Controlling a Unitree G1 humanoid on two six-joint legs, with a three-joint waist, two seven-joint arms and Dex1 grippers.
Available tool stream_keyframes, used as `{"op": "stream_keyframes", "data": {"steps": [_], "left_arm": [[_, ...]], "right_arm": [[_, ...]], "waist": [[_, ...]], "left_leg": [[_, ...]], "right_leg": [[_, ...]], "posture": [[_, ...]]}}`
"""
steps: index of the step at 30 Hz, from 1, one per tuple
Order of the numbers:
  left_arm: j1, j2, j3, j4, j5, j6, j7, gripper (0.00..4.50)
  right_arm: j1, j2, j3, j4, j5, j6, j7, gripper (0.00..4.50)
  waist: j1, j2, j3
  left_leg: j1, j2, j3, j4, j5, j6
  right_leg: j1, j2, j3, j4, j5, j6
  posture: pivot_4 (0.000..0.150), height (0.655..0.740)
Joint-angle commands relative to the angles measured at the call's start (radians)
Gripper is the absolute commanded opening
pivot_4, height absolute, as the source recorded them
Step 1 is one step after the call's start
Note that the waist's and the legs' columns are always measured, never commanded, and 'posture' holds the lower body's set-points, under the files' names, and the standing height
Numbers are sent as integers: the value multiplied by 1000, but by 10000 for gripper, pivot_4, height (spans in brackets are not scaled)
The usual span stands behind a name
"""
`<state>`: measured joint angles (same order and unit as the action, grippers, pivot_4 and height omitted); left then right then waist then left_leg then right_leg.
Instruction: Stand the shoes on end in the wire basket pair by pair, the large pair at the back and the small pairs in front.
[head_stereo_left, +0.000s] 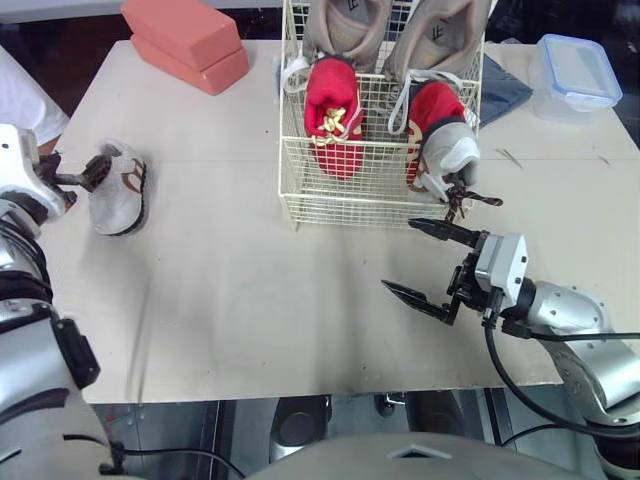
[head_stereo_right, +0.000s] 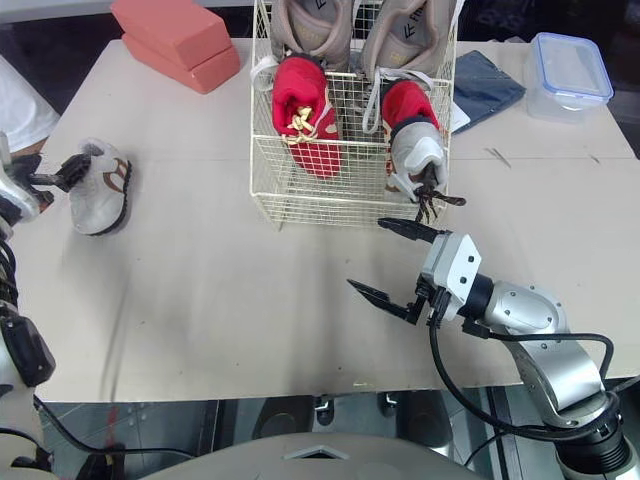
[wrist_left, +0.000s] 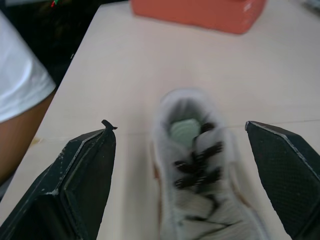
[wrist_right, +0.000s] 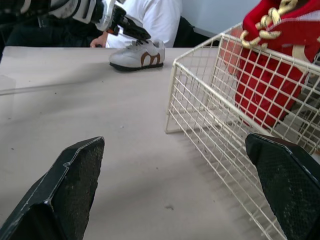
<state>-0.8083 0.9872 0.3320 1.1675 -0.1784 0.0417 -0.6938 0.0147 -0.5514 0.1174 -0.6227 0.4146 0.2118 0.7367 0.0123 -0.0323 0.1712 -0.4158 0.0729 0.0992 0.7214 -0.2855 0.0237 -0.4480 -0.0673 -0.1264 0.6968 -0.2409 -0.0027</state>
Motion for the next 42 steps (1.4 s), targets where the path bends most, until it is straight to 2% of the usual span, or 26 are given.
{"op": "stream_keyframes", "data": {"steps": [1,3,6,8,9,10,11,12,14,15,17,21,24,27,31,33,37,39,42], "left_arm": [[-49,21,-31,61,43,16,12,45000],[-74,11,-43,85,54,31,3,45000],[-93,1,-52,106,65,39,7,37772],[-93,-5,-61,110,76,28,12,27699],[-93,-7,-61,110,77,25,11,24143],[-91,-9,-58,109,74,17,12,17199],[-88,-10,-54,107,72,10,11,14147],[-82,-11,-52,103,70,-3,9,8729],[-70,-10,-43,91,63,-38,8,1461],[-64,-9,-37,85,58,-57,9,169],[-49,-8,-12,59,33,-107,9,169],[36,-33,119,-124,-125,-196,-136,169],[132,-72,225,-373,-244,-198,-148,169],[222,-142,316,-706,-358,-154,-73,169],[347,-251,286,-1144,-477,-58,-11,169],[381,-292,250,-1298,-512,-8,42,169],[416,-369,172,-1506,-548,63,131,169],[455,-424,66,-1639,-544,88,157,169],[495,-482,-23,-1736,-552,120,187,169]], "right_arm": [[-8,7,-5,-28,-1,-22,1,44655],[-10,10,-5,-32,-4,-18,-3,44655],[-14,12,-8,-36,-4,-13,-4,45000],[-20,11,-15,-42,-2,-5,-10,45000],[-22,11,-17,-45,-1,-2,-13,45000],[-25,11,-17,-47,-1,2,-16,45000],[-28,12,-15,-49,-2,5,-19,45000],[-31,12,-14,-51,-2,9,-22,45000],[-36,13,-12,-57,0,17,-29,45000],[-39,14,-11,-60,1,22,-32,45000],[-42,16,-15,-68,11,32,-39,45000],[-46,30,-34,-76,59,52,-46,45000],[-59,42,-37,-79,104,68,-45,45000],[-83,56,-39,-77,149,81,-42,45000],[-139,78,-48,-56,201,99,-44,45000],[-169,91,-51,-44,227,109,-47,45000],[-224,121,-63,-34,283,149,-81,45000],[-260,155,-73,-42,339,197,-146,45000],[-288,180,-78,-51,381,258,-219,45000]], "waist": [[0,0,0],[0,-1,0],[1,-1,0],[1,-1,0],[0,-1,0],[0,-1,0],[0,-1,0],[0,-1,0],[0,-1,0],[0,-1,0],[0,-2,0],[0,-3,0],[0,-3,0],[0,-3,0],[1,-3,0],[3,-3,0],[2,-3,0],[1,-3,0],[1,-3,0]], "left_leg": [[0,0,0,0,0,0],[0,0,0,0,0,0],[-1,0,0,1,0,0],[0,0,0,1,0,0],[0,0,0,1,0,0],[0,0,0,1,0,0],[0,0,0,1,0,0],[0,0,0,1,0,0],[0,0,0,1,0,0],[0,0,0,1,0,0],[0,1,0,1,0,0],[-1,1,0,1,0,0],[-1,1,-1,2,0,0],[-1,1,-2,2,0,0],[-1,1,-3,3,0,0],[1,1,-3,3,0,0],[1,1,-4,3,0,0],[1,1,-4,3,0,-1],[1,0,-3,3,0,-1]], "right_leg": [[0,0,0,0,0,0],[0,0,0,0,0,0],[0,0,0,0,0,0],[0,0,0,0,0,0],[0,0,0,1,0,0],[0,0,0,1,0,0],[0,0,0,1,0,-1],[0,0,0,1,0,-1],[0,0,0,1,1,-1],[0,0,0,1,1,-2],[0,0,0,1,2,-3],[0,-1,0,1,2,-4],[0,-2,0,1,2,-4],[0,-3,2,1,2,-4],[2,-3,3,1,2,-4],[3,-3,3,2,2,-4],[4,-2,3,2,2,-4],[4,-2,3,2,2,-4],[4,-2,4,2,3,-4]], "posture": [[1500,6860],[1500,6860],[1500,6860],[1500,6860],[1500,6860],[1500,6860],[1500,6860],[1500,6860],[1500,6860],[1500,6860],[1500,6860],[1500,6860],[1500,6860],[1500,6860],[1500,6860],[1500,6860],[1500,6860],[1500,6860],[1500,6860]]}}
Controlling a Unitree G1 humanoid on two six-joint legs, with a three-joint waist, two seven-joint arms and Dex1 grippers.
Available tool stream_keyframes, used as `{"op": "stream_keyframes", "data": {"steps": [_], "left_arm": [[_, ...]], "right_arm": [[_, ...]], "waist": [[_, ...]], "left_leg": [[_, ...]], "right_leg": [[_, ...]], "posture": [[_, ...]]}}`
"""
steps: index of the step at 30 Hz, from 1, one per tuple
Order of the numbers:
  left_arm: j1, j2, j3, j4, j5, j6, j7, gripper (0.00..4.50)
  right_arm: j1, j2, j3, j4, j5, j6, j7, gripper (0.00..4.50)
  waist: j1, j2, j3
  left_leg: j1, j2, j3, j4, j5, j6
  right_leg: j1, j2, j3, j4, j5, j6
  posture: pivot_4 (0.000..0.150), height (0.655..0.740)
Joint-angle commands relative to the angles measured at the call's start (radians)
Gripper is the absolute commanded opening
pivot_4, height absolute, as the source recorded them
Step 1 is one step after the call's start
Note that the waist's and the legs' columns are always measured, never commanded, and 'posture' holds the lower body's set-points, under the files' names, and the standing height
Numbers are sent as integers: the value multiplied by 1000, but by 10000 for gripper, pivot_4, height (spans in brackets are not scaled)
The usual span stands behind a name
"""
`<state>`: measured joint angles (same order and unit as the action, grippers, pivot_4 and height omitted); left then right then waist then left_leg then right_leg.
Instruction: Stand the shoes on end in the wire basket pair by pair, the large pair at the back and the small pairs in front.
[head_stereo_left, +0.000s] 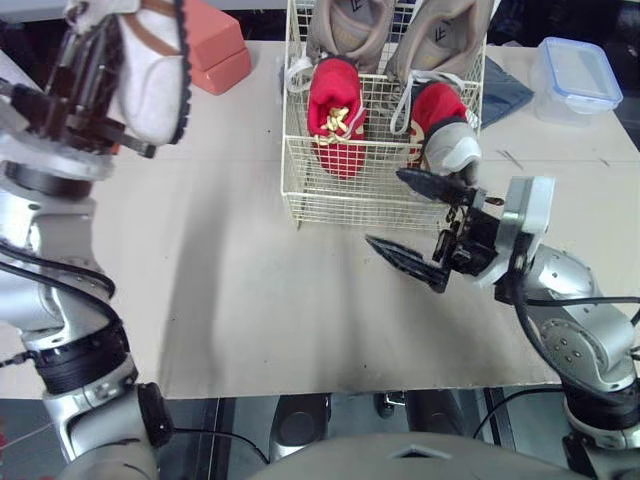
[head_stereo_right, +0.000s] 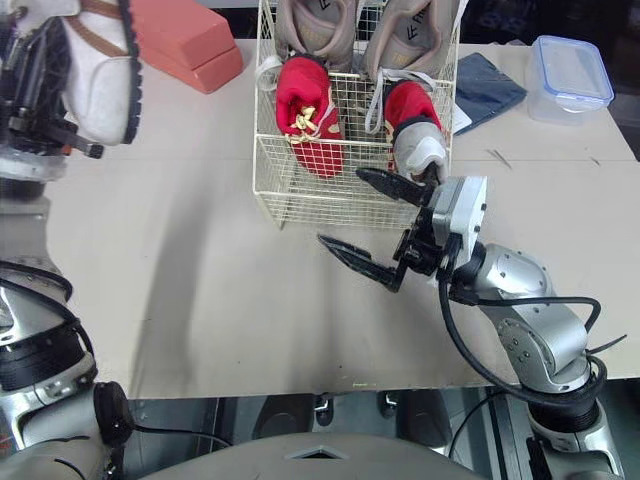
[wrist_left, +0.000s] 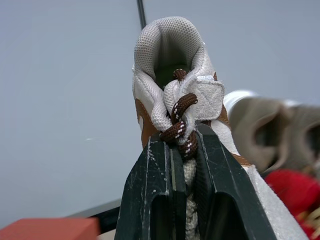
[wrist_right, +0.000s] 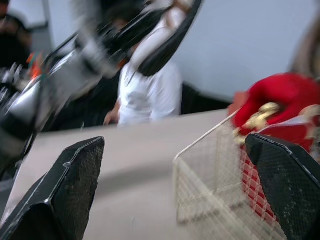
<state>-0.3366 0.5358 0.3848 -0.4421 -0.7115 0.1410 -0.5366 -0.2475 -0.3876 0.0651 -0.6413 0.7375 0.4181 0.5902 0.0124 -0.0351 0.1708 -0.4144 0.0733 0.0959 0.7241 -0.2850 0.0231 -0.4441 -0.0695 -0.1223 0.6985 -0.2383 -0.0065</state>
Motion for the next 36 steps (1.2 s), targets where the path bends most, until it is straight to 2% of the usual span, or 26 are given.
{"op": "stream_keyframes", "data": {"steps": [1,5,10,16,17,18,24,26,27,28,30,32,33,34,36], "left_arm": [[44,-47,-117,-155,-2,18,20,169],[98,-66,-222,-198,82,-27,-33,169],[112,-84,-286,-187,164,-97,-79,169],[125,-97,-334,-156,256,-178,-116,169],[127,-96,-338,-150,270,-194,-122,0],[130,-93,-344,-146,282,-208,-134,0],[148,-96,-351,-139,283,-221,-146,0],[157,-86,-343,-143,243,-196,-160,0],[160,-80,-341,-146,225,-183,-168,0],[164,-66,-331,-149,192,-162,-182,10527],[154,-31,-288,-139,106,-99,-197,18456],[134,0,-245,-120,42,-54,-203,29315],[126,12,-229,-113,19,-38,-208,30565],[112,30,-207,-102,-23,-9,-216,34479],[77,90,-153,-72,-186,109,-238,43594]], "right_arm": [[-36,30,-28,-35,83,81,-112,45000],[-82,76,-45,-41,195,173,-248,45000],[-134,106,-59,-27,321,264,-383,45000],[-161,103,-64,-21,472,321,-433,45000],[-165,100,-65,-21,491,326,-439,39534],[-168,98,-65,-19,507,330,-445,37534],[-175,73,-62,-1,514,332,-444,9212],[-171,66,-60,1,507,331,-436,3391],[-169,62,-61,1,505,330,-431,2339],[-165,51,-63,1,500,330,-417,1665],[-154,15,-75,3,489,328,-367,1644],[-144,-25,-86,7,476,322,-309,1644],[-140,-40,-89,9,468,317,-285,1644],[-132,-55,-96,12,461,308,-249,1644],[-116,-90,-105,20,447,296,-163,1644]], "waist": [[1,0,0],[-1,1,0],[2,2,0],[1,2,0],[1,2,0],[1,2,0],[1,3,0],[1,3,0],[1,3,0],[1,3,0],[1,3,1],[2,4,1],[2,4,1],[2,4,1],[2,4,1]], "left_leg": [[0,0,0,0,0,0],[0,0,0,0,0,0],[0,0,0,0,0,0],[-1,0,0,0,0,0],[-1,0,0,0,0,0],[-1,0,0,0,0,0],[-1,0,0,0,-1,2],[-1,0,0,0,-2,3],[-1,0,0,-1,-2,3],[-1,0,0,-1,-2,3],[-1,0,0,-1,-2,3],[-1,0,-1,-1,-2,4],[-1,0,-1,-1,-3,4],[-1,0,-1,-1,-3,5],[-1,0,-1,-1,-3,5]], "right_leg": [[0,0,0,0,0,0],[0,1,0,0,0,0],[0,2,-1,0,0,0],[0,2,0,-1,0,0],[0,2,0,-1,0,0],[0,2,0,-1,0,0],[0,2,0,-1,0,0],[0,2,-1,-1,0,0],[0,2,-1,-1,0,0],[0,2,0,-1,0,0],[0,2,-1,-2,0,0],[-1,2,-1,-2,0,0],[-1,2,-1,-2,0,0],[-1,2,-1,-2,0,0],[-1,2,-1,-2,0,0]], "posture": [[1500,6860],[1500,6860],[1500,6860],[1500,6860],[1500,6860],[1500,6860],[1500,6860],[1500,6860],[1500,6860],[1500,6860],[1500,6860],[1500,6860],[1500,6860],[1500,6860],[1500,6860]]}}
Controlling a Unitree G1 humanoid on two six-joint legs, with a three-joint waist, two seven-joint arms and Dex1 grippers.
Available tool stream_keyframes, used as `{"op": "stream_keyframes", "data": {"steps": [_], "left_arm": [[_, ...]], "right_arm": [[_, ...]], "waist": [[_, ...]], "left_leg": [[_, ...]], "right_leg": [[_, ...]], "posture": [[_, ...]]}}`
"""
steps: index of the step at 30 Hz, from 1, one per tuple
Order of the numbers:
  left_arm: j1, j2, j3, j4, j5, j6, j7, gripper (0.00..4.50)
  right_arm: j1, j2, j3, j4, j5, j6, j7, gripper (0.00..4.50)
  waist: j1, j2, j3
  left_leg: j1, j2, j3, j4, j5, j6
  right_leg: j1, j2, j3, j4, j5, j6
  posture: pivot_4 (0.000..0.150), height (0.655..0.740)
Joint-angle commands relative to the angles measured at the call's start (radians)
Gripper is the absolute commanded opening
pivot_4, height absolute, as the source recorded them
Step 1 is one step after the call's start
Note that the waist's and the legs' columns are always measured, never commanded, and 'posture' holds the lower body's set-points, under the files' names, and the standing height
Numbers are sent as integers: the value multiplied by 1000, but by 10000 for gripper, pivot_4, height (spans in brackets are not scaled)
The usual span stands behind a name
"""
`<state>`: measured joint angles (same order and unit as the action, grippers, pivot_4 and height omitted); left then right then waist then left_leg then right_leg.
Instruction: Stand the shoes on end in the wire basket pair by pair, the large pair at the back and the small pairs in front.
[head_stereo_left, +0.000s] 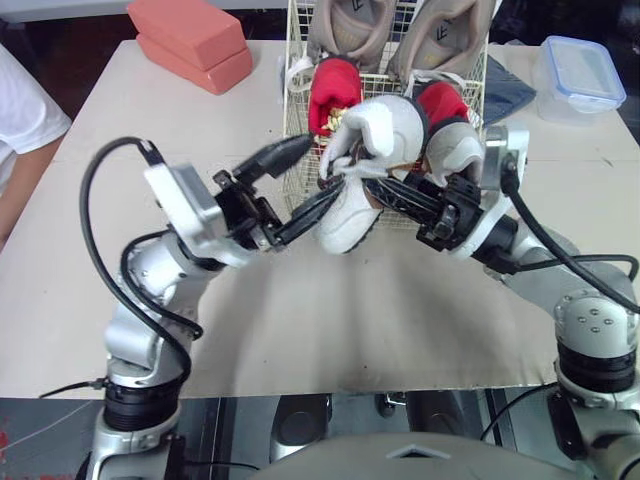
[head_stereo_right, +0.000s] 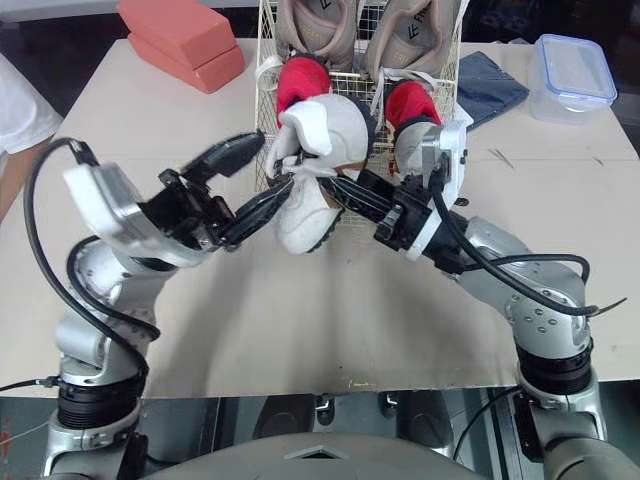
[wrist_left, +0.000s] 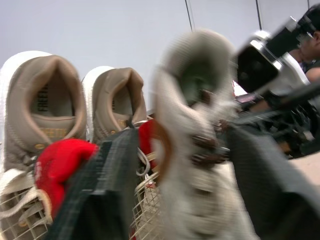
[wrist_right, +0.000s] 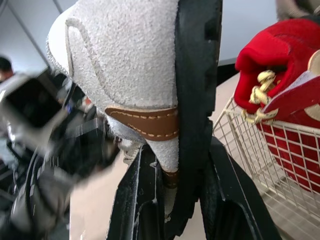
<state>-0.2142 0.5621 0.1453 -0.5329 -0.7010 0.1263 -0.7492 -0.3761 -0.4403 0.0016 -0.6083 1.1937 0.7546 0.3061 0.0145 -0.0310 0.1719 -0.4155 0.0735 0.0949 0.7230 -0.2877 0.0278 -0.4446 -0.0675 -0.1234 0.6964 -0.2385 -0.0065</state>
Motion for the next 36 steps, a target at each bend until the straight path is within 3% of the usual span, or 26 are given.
{"op": "stream_keyframes", "data": {"steps": [1,3,9,28,32,36], "left_arm": [[-60,98,113,37,-288,190,-37,44400],[-72,146,146,63,-403,281,-57,44400],[-92,289,142,131,-484,453,-257,44400],[-430,260,-147,328,-315,602,-638,44400],[-466,249,-184,357,-282,621,-699,32241],[-486,233,-213,369,-257,635,-747,13004]], "right_arm": [[21,-54,-44,-12,-16,-44,167,1644],[30,-76,-41,-11,-25,-48,226,1644],[42,-118,-9,-20,-88,-67,384,1644],[-43,-130,105,-32,-270,-89,564,1644],[-66,-132,115,-33,-279,-82,582,1644],[-82,-129,126,-28,-289,-79,598,1644]], "waist": [[0,0,0],[-1,0,0],[-1,3,2],[0,3,2],[0,3,2],[-1,3,2]], "left_leg": [[0,0,0,0,0,0],[0,0,0,0,0,0],[0,0,0,-1,2,-4],[0,-1,1,-1,2,-4],[0,-1,1,-1,2,-4],[0,-1,1,-1,2,-4]], "right_leg": [[0,0,0,0,0,0],[0,0,0,0,0,1],[-1,1,0,-1,-2,3],[-2,2,0,-1,-2,3],[-2,2,0,-1,-2,3],[-2,2,1,-1,-2,3]], "posture": [[1500,6860],[1500,6860],[1500,6860],[1500,6860],[1500,6860],[1500,6860]]}}
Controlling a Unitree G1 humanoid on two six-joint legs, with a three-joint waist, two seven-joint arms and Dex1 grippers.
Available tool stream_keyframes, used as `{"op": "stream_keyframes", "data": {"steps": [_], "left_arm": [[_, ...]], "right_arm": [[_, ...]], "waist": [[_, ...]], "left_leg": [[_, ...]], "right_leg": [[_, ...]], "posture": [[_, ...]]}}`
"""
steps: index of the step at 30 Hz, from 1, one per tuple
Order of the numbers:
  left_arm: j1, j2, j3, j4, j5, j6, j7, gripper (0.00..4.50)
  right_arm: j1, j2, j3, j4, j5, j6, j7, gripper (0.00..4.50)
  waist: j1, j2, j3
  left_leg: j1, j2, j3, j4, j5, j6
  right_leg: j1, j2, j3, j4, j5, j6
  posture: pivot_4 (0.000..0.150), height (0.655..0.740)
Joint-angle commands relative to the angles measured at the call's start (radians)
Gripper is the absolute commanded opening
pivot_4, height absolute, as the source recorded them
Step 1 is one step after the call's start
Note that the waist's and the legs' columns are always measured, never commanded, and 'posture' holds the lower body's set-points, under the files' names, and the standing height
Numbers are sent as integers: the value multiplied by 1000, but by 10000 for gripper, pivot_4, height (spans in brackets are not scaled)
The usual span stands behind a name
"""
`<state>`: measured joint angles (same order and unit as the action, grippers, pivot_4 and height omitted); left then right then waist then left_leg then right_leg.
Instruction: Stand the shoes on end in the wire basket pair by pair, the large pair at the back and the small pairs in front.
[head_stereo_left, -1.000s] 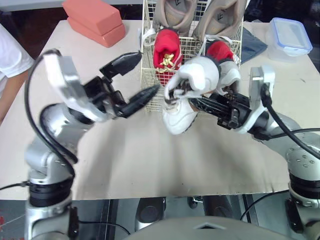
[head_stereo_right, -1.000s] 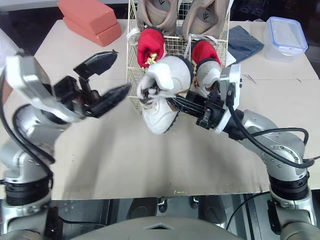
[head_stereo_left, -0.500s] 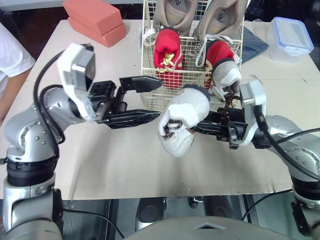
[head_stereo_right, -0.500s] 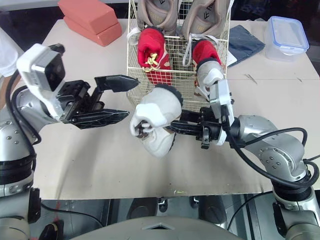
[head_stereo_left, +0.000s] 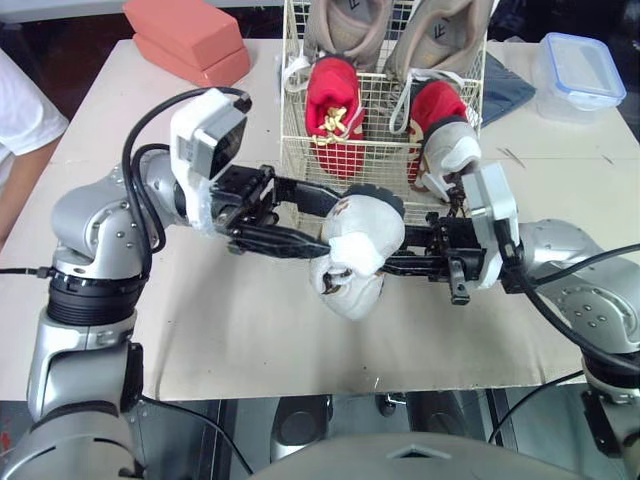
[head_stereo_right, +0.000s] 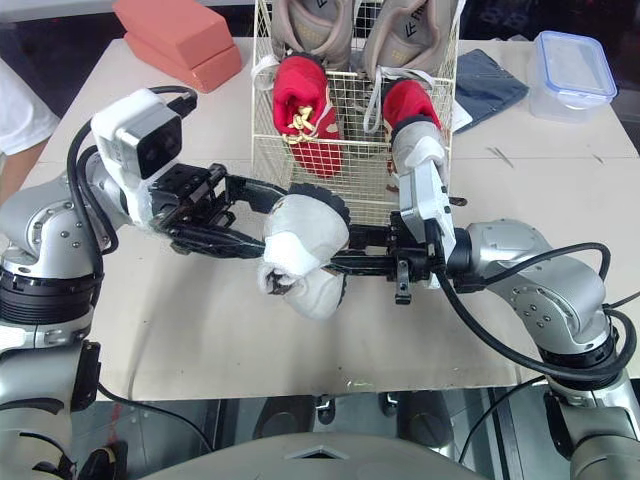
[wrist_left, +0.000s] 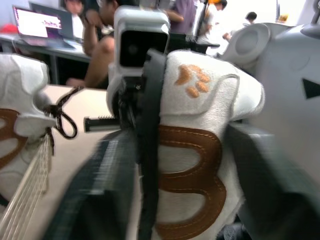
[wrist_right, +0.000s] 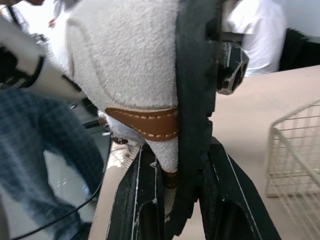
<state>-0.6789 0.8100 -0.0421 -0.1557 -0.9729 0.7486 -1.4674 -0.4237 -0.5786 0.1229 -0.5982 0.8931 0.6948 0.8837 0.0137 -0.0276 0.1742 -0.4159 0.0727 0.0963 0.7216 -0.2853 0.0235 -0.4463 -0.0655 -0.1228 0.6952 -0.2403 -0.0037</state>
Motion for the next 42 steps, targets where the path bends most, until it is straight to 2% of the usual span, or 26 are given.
{"op": "stream_keyframes", "data": {"steps": [1,3,4,11,12,15,19,20,25,29,34,39,42], "left_arm": [[-26,-22,-28,-7,18,16,-36,9229],[-32,-34,-29,-3,27,19,-43,5288],[-35,-41,-30,2,34,18,-45,4710],[-29,-68,-8,10,67,9,-40,3762],[-29,-79,5,13,67,5,-25,3757],[-29,-103,43,17,61,-1,20,2975],[-16,-121,117,10,38,-6,104,1894],[-10,-123,132,4,32,-3,121,1696],[39,-115,218,-39,25,-13,205,1338],[47,-133,322,-80,7,-43,339,1244],[59,-177,418,-136,66,-165,510,1228],[81,-213,394,-137,194,-321,574,1228],[108,-240,373,-144,214,-357,586,1228]], "right_arm": [[-36,11,6,-37,9,-20,24,1644],[-35,14,6,-36,6,-20,28,1644],[-31,15,8,-35,1,-24,32,1644],[0,17,-10,-33,-12,-32,34,1644],[4,18,-14,-32,-14,-32,30,11382],[20,19,-25,-33,-32,-45,21,23568],[68,9,-58,-46,-46,-69,-2,42984],[79,4,-67,-50,-44,-71,-6,45000],[128,-18,-127,-74,-30,-72,-41,45000],[157,-13,-179,-89,-42,-100,-80,45000],[192,27,-252,-103,-104,-214,-146,45000],[244,34,-281,-128,-141,-275,-177,45000],[290,41,-284,-150,-168,-309,-193,45000]], "waist": [[0,0,0],[0,0,0],[0,0,0],[0,0,0],[0,0,0],[1,0,0],[0,0,0],[0,0,0],[0,0,0],[1,0,0],[1,0,0],[2,0,0],[2,0,0]], "left_leg": [[0,0,0,0,0,0],[0,0,0,0,0,0],[0,0,0,0,0,0],[0,0,0,0,0,0],[0,0,0,0,0,0],[0,0,0,0,0,0],[0,0,0,0,0,0],[0,1,0,0,0,0],[0,1,0,0,0,0],[0,1,0,0,0,0],[0,1,0,0,0,0],[0,0,0,0,0,0],[0,0,0,0,0,0]], "right_leg": [[0,0,0,0,0,0],[0,0,0,0,0,0],[0,0,0,0,0,0],[0,0,0,0,0,0],[0,0,0,0,0,0],[0,0,1,0,0,0],[0,0,1,0,1,-1],[0,0,1,0,1,-1],[0,-1,1,0,1,-2],[0,-1,1,0,1,-1],[0,-2,1,0,1,-2],[0,-2,1,0,2,-3],[0,-1,1,0,2,-3]], "posture": [[1500,6860],[1500,6860],[1500,6860],[1500,6860],[1500,6860],[1500,6860],[1500,6860],[1500,6860],[1500,6860],[1500,6860],[1500,6860],[1500,6860],[1500,6860]]}}
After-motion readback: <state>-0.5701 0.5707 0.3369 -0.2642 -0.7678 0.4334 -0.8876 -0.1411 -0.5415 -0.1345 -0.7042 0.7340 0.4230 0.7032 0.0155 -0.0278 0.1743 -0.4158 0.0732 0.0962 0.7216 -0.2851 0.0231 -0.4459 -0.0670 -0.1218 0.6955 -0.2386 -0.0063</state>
